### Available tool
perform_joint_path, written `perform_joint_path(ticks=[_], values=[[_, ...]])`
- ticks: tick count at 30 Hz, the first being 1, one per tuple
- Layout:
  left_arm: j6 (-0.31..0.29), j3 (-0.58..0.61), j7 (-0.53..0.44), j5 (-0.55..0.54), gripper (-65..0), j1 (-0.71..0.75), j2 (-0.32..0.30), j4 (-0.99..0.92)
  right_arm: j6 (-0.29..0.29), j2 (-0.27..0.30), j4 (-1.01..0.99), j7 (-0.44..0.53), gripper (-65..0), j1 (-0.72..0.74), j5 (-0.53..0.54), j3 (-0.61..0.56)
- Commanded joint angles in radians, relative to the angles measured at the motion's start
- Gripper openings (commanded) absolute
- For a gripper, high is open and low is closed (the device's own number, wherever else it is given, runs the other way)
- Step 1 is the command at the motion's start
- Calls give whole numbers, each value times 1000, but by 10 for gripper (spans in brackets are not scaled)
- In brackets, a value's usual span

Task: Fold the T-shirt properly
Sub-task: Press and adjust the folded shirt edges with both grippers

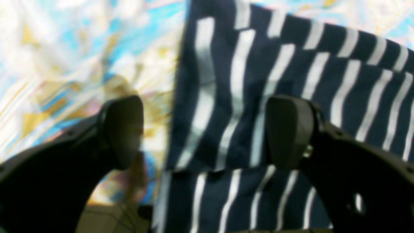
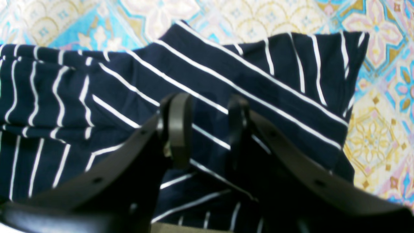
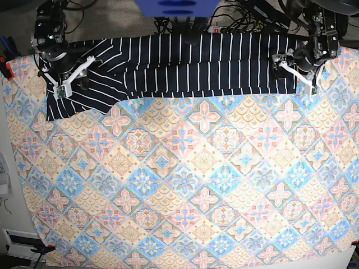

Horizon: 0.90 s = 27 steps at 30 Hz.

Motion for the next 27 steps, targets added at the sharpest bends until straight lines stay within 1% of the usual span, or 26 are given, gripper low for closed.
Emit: perform_joint_path(ticks=[1,3,5,6,10,15,16,20,27], values=[[-13,7,20,-25,-62,6,8,4,1,11,18,20,-465,1,5,8],[-13,9,20,-25,-67,6,11,4,1,11,18,20,-465,1,5,8],[-13,10,24,-25,-106,6,11,4,1,9,18,20,-465,1,5,8],[-13,12,26,-28,-138,8,11,4,1,8,18,20,-465,1,5,8],[-13,12,26,-31,-324,11,13,4,1,8,18,20,-465,1,5,8],[-13,12,26,-34,-505,12,13,6,1,8,18,20,-465,1,5,8],[-13,12,26,-36,-523,12,13,7,1,8,18,20,-465,1,5,8],[-13,-4,18,-39,-526,6,13,12,1,8,18,20,-465,1,5,8],[-13,-205,18,-38,-528,-34,13,12,1,8,19,20,-465,1,5,8]])
